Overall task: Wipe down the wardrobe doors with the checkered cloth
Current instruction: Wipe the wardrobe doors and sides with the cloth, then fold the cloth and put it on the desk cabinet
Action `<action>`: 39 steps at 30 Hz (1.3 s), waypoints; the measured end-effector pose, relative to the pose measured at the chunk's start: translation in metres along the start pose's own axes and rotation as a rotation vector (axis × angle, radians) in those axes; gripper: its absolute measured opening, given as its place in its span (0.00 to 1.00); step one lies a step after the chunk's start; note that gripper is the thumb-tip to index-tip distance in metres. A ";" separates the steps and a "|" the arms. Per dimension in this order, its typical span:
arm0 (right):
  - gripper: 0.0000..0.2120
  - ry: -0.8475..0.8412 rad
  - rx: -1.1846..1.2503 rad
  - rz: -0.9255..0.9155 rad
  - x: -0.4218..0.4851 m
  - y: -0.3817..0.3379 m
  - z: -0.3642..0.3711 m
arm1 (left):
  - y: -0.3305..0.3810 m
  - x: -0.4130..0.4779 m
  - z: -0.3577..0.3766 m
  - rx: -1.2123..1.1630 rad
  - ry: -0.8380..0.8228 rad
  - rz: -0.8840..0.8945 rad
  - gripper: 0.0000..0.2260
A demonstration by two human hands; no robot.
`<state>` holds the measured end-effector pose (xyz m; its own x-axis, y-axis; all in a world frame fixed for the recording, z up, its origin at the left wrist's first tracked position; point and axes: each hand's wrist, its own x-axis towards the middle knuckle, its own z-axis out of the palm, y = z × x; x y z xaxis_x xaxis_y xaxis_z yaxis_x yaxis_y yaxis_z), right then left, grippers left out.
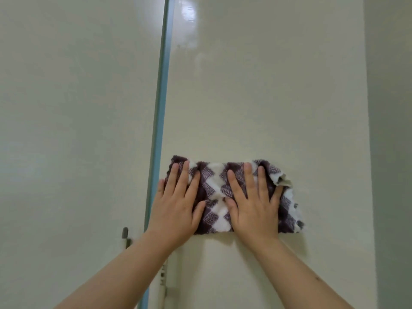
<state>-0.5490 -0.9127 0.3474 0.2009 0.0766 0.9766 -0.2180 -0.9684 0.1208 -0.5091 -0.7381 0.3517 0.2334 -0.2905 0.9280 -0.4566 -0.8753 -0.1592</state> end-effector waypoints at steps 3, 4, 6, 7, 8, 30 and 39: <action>0.22 -0.015 -0.008 -0.032 -0.005 -0.001 -0.008 | 0.009 0.003 -0.014 0.005 -0.030 -0.015 0.26; 0.21 -0.008 -0.005 -0.044 -0.006 -0.001 -0.010 | 0.011 0.005 -0.018 -0.006 -0.036 -0.025 0.25; 0.21 -0.010 -0.002 -0.052 -0.007 0.000 -0.014 | 0.015 0.009 -0.024 -0.033 -0.039 -0.052 0.25; 0.20 -0.014 -0.003 -0.049 -0.007 -0.001 -0.016 | 0.017 0.011 -0.026 -0.051 -0.033 -0.064 0.26; 0.20 -0.019 -0.005 -0.046 -0.007 -0.001 -0.017 | 0.019 0.011 -0.027 -0.070 -0.027 -0.073 0.28; 0.20 -0.147 0.268 -0.197 -0.034 0.019 -0.031 | 0.056 0.018 -0.041 -0.923 -0.498 -0.567 0.14; 0.24 -0.256 0.782 0.090 -0.032 0.027 -0.069 | 0.057 0.011 -0.065 -1.561 -0.718 -0.733 0.04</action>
<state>-0.6268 -0.9253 0.3320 0.4463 0.0256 0.8945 0.4644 -0.8611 -0.2070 -0.5888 -0.7661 0.3749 0.8032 -0.5184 0.2933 -0.2878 0.0934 0.9531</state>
